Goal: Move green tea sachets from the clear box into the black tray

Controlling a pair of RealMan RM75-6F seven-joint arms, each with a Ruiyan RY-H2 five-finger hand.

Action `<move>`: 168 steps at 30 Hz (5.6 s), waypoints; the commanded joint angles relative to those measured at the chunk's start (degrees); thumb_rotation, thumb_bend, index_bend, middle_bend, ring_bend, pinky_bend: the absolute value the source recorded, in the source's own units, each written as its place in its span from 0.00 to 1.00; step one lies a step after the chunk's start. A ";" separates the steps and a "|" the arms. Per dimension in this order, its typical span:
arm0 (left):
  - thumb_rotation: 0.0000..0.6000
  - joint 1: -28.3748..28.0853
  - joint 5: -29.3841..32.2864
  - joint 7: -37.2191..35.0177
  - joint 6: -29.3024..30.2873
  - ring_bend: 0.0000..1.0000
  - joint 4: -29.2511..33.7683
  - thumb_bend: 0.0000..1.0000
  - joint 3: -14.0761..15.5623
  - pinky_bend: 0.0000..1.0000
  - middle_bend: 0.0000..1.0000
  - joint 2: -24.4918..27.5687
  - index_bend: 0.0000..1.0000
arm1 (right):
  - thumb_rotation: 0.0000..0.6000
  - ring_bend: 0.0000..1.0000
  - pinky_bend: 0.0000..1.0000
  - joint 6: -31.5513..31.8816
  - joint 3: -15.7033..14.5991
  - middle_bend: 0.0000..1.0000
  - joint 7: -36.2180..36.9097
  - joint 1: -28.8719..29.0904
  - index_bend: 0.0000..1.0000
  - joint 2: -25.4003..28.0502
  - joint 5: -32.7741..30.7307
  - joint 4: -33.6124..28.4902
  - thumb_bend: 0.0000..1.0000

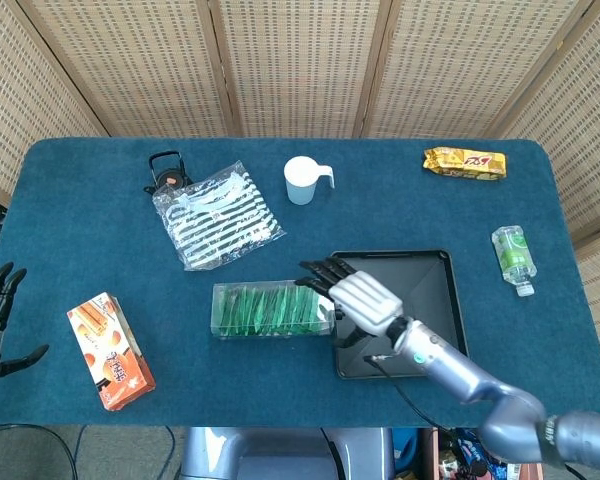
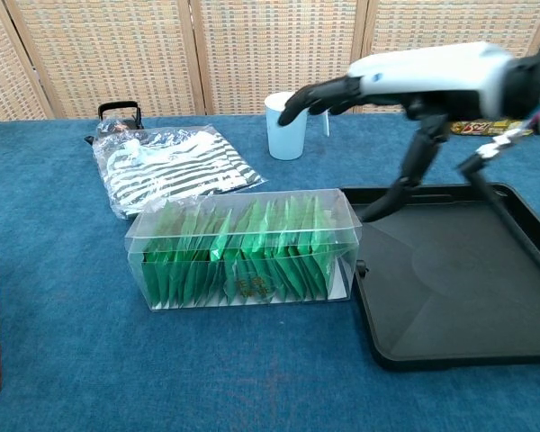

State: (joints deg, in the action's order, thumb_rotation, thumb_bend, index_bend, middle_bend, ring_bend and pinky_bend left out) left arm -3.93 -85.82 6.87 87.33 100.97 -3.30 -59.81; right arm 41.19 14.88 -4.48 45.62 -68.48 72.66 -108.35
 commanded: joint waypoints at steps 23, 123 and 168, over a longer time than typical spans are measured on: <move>1.00 -0.46 1.91 -1.69 -1.14 0.00 -0.31 0.13 -0.53 0.00 0.00 0.61 0.00 | 1.00 0.00 0.00 5.99 -3.62 0.00 -19.83 15.93 0.23 -16.31 -30.64 8.34 0.35; 1.00 -0.48 2.45 -7.13 -1.70 0.00 -0.15 0.13 -0.63 0.00 0.00 2.83 0.00 | 1.00 0.00 0.07 13.01 -10.41 0.07 -13.94 19.70 0.40 -15.65 -3.13 17.14 0.35; 1.00 -0.93 3.09 -9.02 -2.74 0.00 -0.94 0.13 -0.80 0.00 0.00 3.31 0.00 | 1.00 0.00 0.07 3.02 -9.83 0.09 -37.23 25.92 0.48 -21.31 -16.05 19.63 0.47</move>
State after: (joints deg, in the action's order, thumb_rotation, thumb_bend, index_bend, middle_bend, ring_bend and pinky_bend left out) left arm -4.85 -82.73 -2.15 84.59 100.03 -4.09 -56.49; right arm 44.23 5.12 -41.73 71.57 -89.72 56.61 -88.78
